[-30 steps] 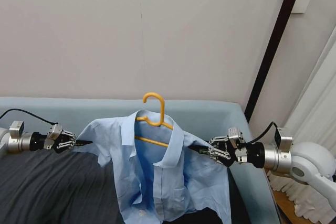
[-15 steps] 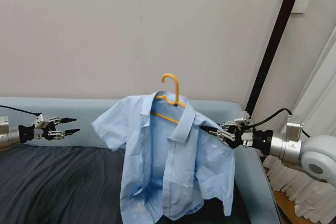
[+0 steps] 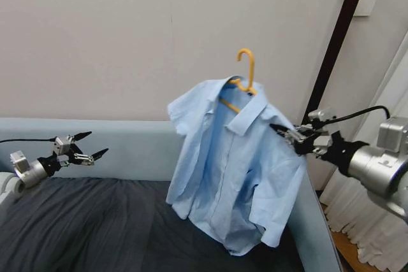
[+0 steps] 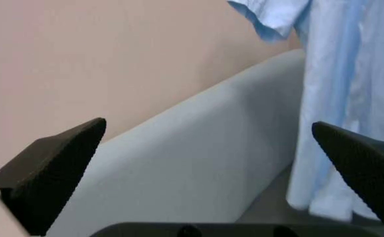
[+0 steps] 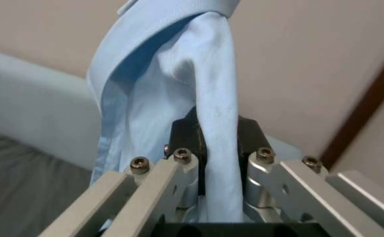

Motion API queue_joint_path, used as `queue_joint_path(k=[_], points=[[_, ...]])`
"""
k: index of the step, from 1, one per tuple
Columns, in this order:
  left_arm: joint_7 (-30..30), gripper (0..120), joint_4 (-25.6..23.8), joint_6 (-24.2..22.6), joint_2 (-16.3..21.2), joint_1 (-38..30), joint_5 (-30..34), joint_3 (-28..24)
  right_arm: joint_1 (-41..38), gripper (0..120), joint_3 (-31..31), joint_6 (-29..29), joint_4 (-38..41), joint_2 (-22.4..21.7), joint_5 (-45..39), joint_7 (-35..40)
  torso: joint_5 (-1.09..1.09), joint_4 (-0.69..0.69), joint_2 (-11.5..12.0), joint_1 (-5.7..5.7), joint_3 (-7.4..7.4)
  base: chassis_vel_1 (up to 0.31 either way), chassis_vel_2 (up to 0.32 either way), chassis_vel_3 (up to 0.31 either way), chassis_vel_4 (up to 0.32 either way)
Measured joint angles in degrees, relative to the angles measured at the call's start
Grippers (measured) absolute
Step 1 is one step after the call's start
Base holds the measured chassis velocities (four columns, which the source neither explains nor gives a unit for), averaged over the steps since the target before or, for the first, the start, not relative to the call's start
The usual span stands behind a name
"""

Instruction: Pick up the clothes from the sofa and hang them on the clothes hanger.

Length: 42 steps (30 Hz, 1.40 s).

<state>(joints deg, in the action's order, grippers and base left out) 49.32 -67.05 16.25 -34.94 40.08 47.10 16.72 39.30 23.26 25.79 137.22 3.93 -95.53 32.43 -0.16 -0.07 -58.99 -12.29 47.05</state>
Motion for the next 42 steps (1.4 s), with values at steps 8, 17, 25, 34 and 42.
queue_joint_path(k=[8,17,25,34,42], points=[[-2.0,113,-3.5,0.3,-1.8,2.0,-2.3,0.3,-0.7,6,10.2,5.7,-3.9,-7.0,-12.5,13.0,0.0,-0.01,0.0,0.0,0.0,0.0,0.0,0.0,0.0],[-2.7,101,-5.7,1.5,-1.4,3.1,-3.5,0.5,-1.4,6,15.5,9.7,-14.3,-13.4,-17.5,17.8,0.0,-0.01,0.0,0.0,0.0,0.0,0.0,0.0,0.0],[-3.0,100,-6.6,1.8,-1.2,1.9,-3.6,-0.7,-0.5,6,15.8,8.2,-19.8,-16.0,-16.9,16.2,0.0,-0.02,0.0,0.0,0.0,0.0,0.0,0.0,0.0],[-4.0,100,-7.9,1.8,-0.7,2.8,-4.2,-0.3,1.9,6,13.0,3.8,-26.2,-13.8,-9.4,7.9,-0.01,0.0,0.0,0.0,0.0,0.0,0.0,0.0,0.0],[-5.1,100,-6.7,1.6,-0.7,1.4,-5.1,-1.4,0.6,6,8.1,-2.2,-28.1,-7.9,3.0,-1.5,0.01,0.0,0.0,0.0,0.0,0.0,0.0,0.0,0.0]])
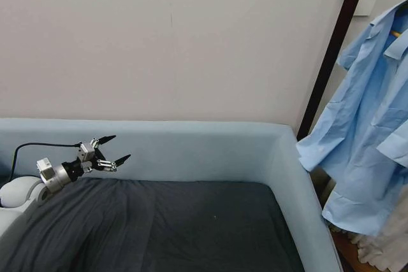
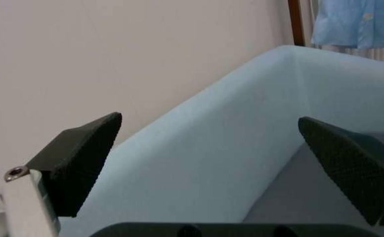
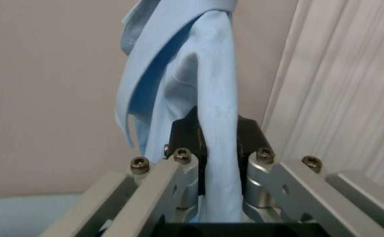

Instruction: Pick up the clothes from the sofa and hang them on the clothes hanger.

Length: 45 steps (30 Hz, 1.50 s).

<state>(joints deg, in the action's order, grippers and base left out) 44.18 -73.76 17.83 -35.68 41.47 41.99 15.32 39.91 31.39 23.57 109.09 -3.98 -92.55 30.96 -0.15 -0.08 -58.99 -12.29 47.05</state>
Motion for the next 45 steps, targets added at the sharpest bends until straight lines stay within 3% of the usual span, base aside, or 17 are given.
queue_joint_path(k=[3,7,15,16,19,20,23,27,32,45], points=[[-0.7,100,0.0,-0.7,-0.5,-0.5,-0.7,-0.6,-1.1,6,-2.5,-1.4,-1.2,3.3,4.5,-2.3,0.0,-0.01,0.0,0.0,0.0,0.0,0.0,0.0,0.0],[-1.7,100,0.3,-1.6,-1.2,-0.6,-1.8,-1.4,-5.7,6,-8.7,-1.5,-6.3,10.9,10.2,-4.6,-0.04,0.0,0.0,-0.01,0.0,0.0,0.0,0.0,0.0],[-2.0,100,1.5,-1.6,-1.4,-0.4,-2.7,-1.6,-11.2,6,-13.7,-0.7,-11.9,16.3,14.9,-8.0,0.04,-0.02,0.0,-0.01,0.0,0.0,0.0,0.0,0.0],[-2.1,100,1.5,-1.6,-1.4,-0.5,-2.7,-1.6,-13.4,6,-16.5,-0.7,-12.8,17.3,16.5,-9.0,0.08,-0.04,0.0,0.0,-0.01,0.0,0.0,0.0,0.0],[-2.4,100,1.3,-1.5,-1.2,-0.6,-2.7,-1.6,-26.1,6,-28.3,-0.4,-16.2,22.6,18.4,-10.1,-0.12,-0.01,0.0,-0.02,0.02,0.0,0.0,0.0,0.0],[-2.4,100,1.3,-1.5,-1.2,-0.6,-2.7,-1.6,-26.1,6,-28.3,-0.4,-16.2,22.6,18.4,-10.1,-0.12,-0.01,0.0,-0.02,0.02,0.0,0.0,0.0,0.0],[-2.6,100,1.0,-1.3,-0.6,-0.2,-2.6,-1.2,-35.1,6,-34.1,0.6,-17.4,27.1,19.2,-8.4,0.13,0.06,0.0,-0.02,0.01,0.0,0.0,0.0,0.0],[-2.6,100,1.3,-0.4,0.3,0.4,-2.3,-0.3,-39.1,6,-37.0,2.3,-17.7,28.0,20.9,-8.4,-0.05,0.02,0.0,-0.01,0.01,0.0,0.0,0.0,0.0],[-2.3,100,2.7,1.3,0.7,1.2,-2.3,0.3,-45.0,6,-40.1,4.1,-19.0,28.1,20.8,-8.3,-0.02,-0.04,0.0,0.0,0.0,0.0,0.0,0.0,0.0],[-2.4,100,1.8,1.7,0.5,1.5,-2.5,0.5,-58.1,6,-48.1,7.3,-25.2,31.4,15.6,-5.3,0.0,-0.01,0.0,-0.01,0.0,0.0,0.0,0.0,0.0]])
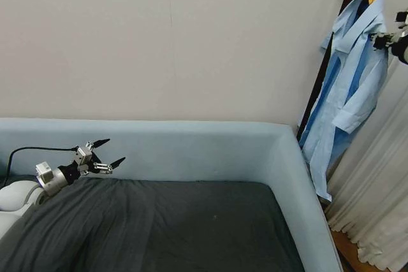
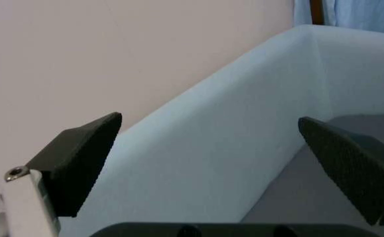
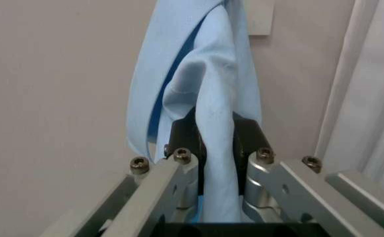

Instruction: Pick up the clothes from the sofa and hang them on the clothes hanger.

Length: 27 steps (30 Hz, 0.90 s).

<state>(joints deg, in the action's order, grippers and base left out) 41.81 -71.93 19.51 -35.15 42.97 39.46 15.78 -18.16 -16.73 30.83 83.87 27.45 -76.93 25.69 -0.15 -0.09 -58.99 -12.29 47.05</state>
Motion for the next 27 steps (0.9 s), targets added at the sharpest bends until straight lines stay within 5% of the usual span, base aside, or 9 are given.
queue_joint_path(k=[27], points=[[-0.1,100,-0.5,1.6,1.0,3.7,0.0,3.2,-8.5,6,-5.8,0.9,-14.7,6.7,-0.2,1.0,-0.01,0.0,0.0,0.01,0.0,0.0,0.0,0.0,0.0]])
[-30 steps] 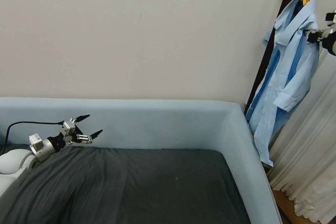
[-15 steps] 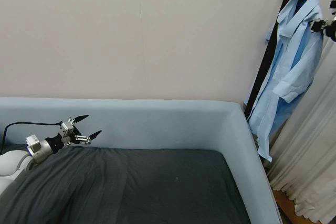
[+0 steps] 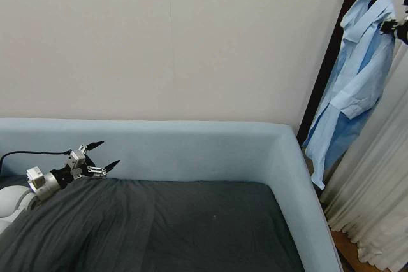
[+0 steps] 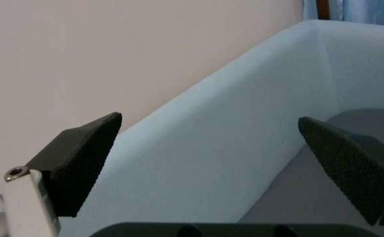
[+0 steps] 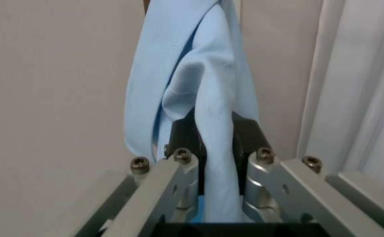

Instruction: Pick up the clothes from the sofa and hang them on the clothes hanger.

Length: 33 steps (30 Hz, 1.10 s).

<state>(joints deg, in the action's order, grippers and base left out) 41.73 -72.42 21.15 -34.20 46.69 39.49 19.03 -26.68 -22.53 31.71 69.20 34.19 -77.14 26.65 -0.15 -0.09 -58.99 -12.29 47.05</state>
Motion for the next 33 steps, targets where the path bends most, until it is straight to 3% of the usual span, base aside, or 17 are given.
queue_joint_path(k=[21,33], points=[[0.3,100,2.2,0.8,-1.0,-1.2,0.0,-0.9,-2.6,6,-0.2,-1.4,-8.9,4.5,0.8,0.4,0.0,0.01,0.0,0.0,0.0,0.0,0.0,0.0,0.0],[0.3,100,2.5,1.0,-1.3,-1.4,0.0,-1.0,0.7,6,2.0,-0.9,-6.3,3.5,-0.4,2.1,0.01,0.01,0.0,0.0,0.0,0.0,0.0,0.0,0.0]])
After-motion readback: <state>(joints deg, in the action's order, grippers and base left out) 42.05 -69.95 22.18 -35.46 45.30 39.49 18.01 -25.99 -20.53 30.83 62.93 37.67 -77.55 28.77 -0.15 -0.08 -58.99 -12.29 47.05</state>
